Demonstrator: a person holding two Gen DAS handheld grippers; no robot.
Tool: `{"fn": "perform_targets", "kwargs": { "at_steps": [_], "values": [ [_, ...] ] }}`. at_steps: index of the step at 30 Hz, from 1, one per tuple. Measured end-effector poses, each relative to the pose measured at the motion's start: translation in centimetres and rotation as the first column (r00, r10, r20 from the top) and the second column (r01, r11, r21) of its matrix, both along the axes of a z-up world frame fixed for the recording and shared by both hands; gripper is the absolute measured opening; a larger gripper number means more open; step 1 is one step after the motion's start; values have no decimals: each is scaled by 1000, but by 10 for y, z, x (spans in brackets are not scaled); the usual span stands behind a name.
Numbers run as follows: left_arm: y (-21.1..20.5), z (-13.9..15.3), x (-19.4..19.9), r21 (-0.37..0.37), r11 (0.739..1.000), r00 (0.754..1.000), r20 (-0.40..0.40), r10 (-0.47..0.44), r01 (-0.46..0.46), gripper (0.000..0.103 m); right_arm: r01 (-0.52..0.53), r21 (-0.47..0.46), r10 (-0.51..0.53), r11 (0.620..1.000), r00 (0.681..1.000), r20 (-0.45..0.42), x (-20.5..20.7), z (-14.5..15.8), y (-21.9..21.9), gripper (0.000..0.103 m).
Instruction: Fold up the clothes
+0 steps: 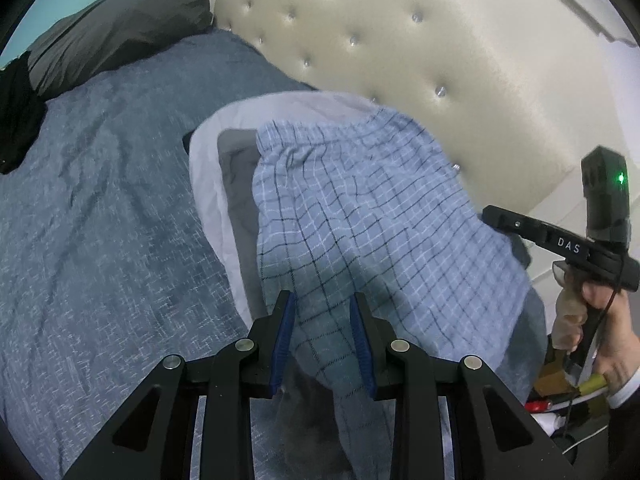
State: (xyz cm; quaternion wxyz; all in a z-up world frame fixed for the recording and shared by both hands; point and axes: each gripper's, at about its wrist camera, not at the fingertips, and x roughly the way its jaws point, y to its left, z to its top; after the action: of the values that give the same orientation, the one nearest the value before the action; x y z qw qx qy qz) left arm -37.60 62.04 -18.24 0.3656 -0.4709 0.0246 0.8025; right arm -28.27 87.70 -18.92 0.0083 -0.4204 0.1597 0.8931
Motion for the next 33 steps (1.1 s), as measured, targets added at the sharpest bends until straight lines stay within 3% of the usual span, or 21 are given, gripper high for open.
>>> {"fn": "perform_targets", "kwargs": {
  "at_steps": [4,13,27,33],
  "values": [
    [-4,2,8,-3,1000,1000,-15,-12,12,31,13,-29,-14,999,999,-47,19,8,6,5],
    [-10,-16,15,-26,1000,1000,4,-8,8,31,41,-23,-41,999,999,-1,29,-11,7,5],
    [-28,-11,36,43,999,1000,14,8,-9,32,110,-65,-115,992,990,-83,52,-6,11,5],
    [-26,-21,48,26,1000,1000,9,-1,1,32,137,-73,-141,988,988,-64,60,-15,15,5]
  ]
}}
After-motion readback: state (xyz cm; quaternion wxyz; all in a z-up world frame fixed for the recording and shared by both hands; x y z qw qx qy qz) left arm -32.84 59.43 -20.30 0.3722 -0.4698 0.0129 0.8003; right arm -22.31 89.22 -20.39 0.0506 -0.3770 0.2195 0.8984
